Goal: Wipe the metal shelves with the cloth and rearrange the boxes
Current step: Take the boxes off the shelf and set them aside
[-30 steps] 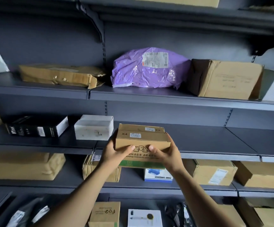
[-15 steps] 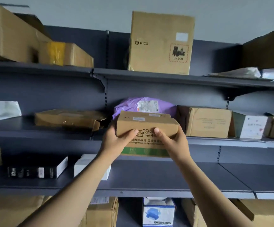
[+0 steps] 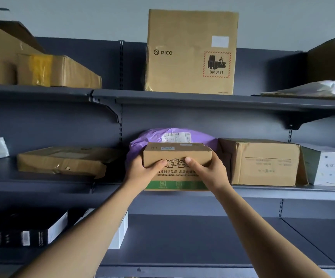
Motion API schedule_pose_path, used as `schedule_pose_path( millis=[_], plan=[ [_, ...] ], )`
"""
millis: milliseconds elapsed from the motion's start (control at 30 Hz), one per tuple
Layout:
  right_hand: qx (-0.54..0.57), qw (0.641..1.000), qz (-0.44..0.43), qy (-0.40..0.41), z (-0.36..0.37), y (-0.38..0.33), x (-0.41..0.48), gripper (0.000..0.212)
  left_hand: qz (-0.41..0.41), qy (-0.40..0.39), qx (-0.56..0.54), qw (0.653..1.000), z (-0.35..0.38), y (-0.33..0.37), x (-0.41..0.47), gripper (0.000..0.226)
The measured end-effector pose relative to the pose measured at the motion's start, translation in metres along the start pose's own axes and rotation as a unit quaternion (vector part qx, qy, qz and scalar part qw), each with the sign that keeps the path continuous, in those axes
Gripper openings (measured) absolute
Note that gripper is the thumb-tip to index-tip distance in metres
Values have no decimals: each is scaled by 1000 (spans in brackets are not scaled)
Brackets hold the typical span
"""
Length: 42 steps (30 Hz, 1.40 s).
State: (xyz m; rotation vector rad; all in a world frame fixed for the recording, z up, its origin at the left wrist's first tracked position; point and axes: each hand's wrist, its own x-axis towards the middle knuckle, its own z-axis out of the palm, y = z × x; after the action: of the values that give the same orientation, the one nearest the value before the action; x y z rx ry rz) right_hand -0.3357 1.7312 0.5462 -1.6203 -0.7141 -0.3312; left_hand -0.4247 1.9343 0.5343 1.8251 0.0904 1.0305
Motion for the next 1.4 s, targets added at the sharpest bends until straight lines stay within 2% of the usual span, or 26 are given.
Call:
schedule_pose_path(
  millis=[100,233,333,700,833,967,1000,1133,1267,1333,1400],
  plan=[
    [-9,1000,7,-14,6,21,24,37,-11,7,26,1000,7,-17,22,41],
    [-30,999,5,-27,14,49,46,53,-15,15,44,999,17,-39,33,30],
    [-32,999,5,-29,18,66,59,61,-9,16,49,999,23,-52,42,32],
    [-31,999,-2,-25,30,84,77,57,-37,-4,57,998,31,-68,66,35],
    [-16,1000,-2,-12,31,83,74,65,-39,0,60,997,31,-67,62,47],
    [-7,1000,-2,1,29,79,65,106,-38,32,82,995,30,-64,50,52],
    [-3,1000,-1,7,28,78,62,111,-35,35,82,995,30,-63,46,52],
    [23,999,-2,22,29,74,48,108,-30,35,56,997,25,-62,35,65],
    [26,998,-8,53,29,65,30,110,-46,23,39,998,9,-60,21,106],
    [23,996,-12,82,28,57,21,104,-49,17,14,999,-1,-58,14,110],
    [17,994,-27,109,30,45,12,100,-38,18,-5,999,-11,-53,7,105]
  ],
)
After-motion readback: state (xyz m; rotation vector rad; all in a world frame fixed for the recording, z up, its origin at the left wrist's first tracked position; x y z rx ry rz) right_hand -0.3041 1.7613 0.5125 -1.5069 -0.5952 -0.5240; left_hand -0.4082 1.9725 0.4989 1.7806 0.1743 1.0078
